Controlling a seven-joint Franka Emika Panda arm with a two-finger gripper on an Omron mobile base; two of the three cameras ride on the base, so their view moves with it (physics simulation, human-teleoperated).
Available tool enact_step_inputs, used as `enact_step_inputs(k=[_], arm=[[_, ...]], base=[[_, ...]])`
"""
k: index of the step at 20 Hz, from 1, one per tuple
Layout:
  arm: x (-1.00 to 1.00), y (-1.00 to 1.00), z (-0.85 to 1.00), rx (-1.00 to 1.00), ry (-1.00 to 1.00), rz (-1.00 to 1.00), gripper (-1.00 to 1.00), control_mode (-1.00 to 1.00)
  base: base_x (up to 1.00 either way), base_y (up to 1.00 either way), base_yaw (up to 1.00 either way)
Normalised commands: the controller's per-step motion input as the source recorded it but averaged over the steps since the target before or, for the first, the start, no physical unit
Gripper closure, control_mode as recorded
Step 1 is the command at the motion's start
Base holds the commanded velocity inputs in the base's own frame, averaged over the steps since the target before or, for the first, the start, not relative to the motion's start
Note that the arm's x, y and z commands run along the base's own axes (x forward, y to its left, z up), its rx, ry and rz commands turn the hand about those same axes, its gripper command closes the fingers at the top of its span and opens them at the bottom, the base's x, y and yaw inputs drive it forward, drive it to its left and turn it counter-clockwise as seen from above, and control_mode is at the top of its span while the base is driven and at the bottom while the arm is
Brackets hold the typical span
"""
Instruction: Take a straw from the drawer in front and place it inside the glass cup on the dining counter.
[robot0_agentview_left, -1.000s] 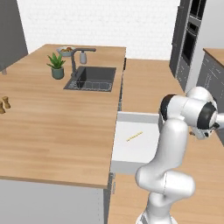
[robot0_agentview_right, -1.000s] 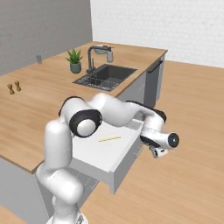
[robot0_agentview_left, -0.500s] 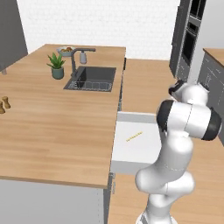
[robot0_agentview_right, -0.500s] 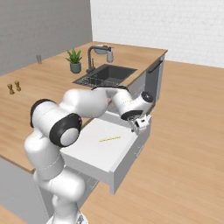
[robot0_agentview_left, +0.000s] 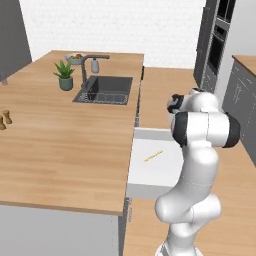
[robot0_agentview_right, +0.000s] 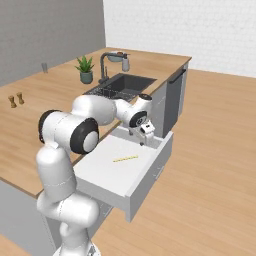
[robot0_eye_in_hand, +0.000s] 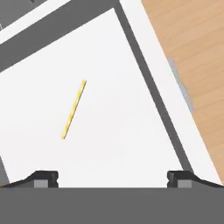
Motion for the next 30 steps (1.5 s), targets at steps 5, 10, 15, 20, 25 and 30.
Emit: enact_step_inputs(k=[5,10,15,20,25,30], arm=[[0.39,0.04,-0.81,-0.11,0.00,0.07,-1.00,-1.00],[0.22,0.00,-0.86,-0.12,-0.01,0.07,-1.00,-1.00],[0.03,0.00,-0.74,-0.17,-0.11,0.09,-1.00,-1.00],[0.00,-0.22,-0.54,-0.19,-0.05,0.05,-1.00,-1.00],[0.00,-0.67,-0.35,-0.16,0.00,0.04,-1.00,-1.00],[-0.25,-0.98,-0.08,-0.10,-0.01,0.01,-1.00,-1.00]], base=[[0.00,0.00,0.00],[0.00,0.00,0.00],[0.00,0.00,0.00],[0.00,0.00,0.00],[0.00,0.00,0.00],[0.00,0.00,0.00]])
